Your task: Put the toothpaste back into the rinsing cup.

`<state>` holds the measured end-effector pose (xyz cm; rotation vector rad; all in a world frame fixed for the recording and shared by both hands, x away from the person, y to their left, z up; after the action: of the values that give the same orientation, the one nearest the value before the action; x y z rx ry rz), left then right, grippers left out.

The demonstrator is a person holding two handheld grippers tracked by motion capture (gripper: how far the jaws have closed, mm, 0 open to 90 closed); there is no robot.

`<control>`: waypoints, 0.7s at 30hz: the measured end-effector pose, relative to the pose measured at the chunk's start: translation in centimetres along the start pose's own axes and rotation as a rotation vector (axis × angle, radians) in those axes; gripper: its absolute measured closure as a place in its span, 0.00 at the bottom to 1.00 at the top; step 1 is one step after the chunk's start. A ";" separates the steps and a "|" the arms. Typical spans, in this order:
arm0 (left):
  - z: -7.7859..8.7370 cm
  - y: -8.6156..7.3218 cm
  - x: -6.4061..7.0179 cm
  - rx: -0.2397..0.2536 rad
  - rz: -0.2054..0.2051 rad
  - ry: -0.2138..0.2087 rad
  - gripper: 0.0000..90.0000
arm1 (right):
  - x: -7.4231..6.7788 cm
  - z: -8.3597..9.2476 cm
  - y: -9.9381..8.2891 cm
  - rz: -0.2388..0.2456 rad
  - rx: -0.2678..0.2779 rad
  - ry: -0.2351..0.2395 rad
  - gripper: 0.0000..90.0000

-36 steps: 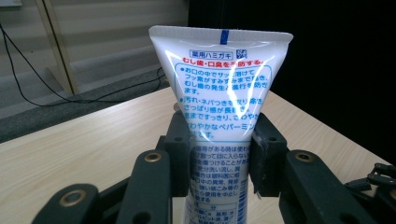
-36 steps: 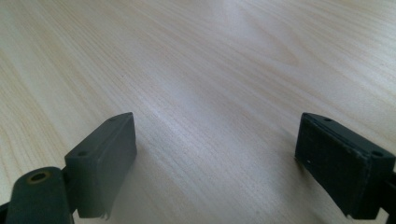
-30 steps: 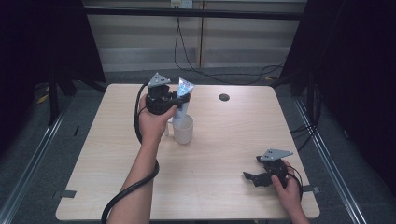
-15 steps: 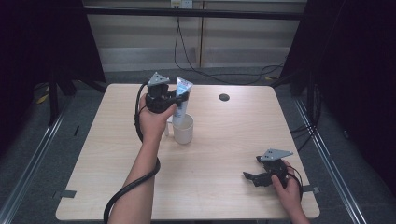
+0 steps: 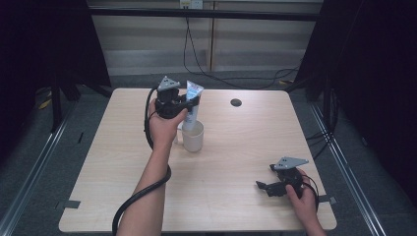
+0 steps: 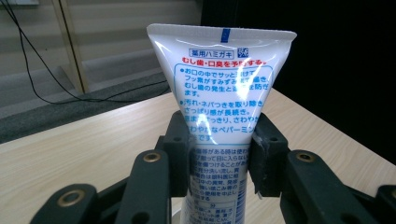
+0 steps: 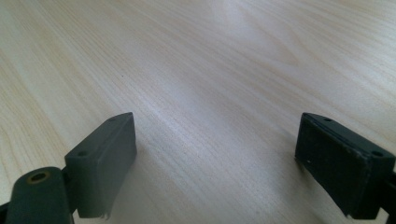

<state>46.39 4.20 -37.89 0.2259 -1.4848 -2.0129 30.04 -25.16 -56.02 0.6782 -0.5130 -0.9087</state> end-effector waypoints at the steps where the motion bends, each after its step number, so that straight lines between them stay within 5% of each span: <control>1: 0.0 -0.1 0.0 -0.002 0.002 0.002 0.72 | 0.0 0.0 0.0 0.000 0.000 0.000 0.13; 21: -0.4 -0.9 -0.6 0.002 0.002 0.016 0.72 | 0.0 0.0 0.0 0.002 -0.002 0.001 0.13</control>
<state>46.69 4.35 -39.03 0.2405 -1.4773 -2.0036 30.03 -25.18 -56.02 0.6764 -0.5118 -0.9072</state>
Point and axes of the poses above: each handheld gripper's, and its own axes: z roughly backward along the jaws, y roughly out of its top, x roughly to its right, the point moved 7 cm from there along -z, roughly forward along the jaws, and after that the axes turned 12 degrees about -y, right-handed, at the moved point
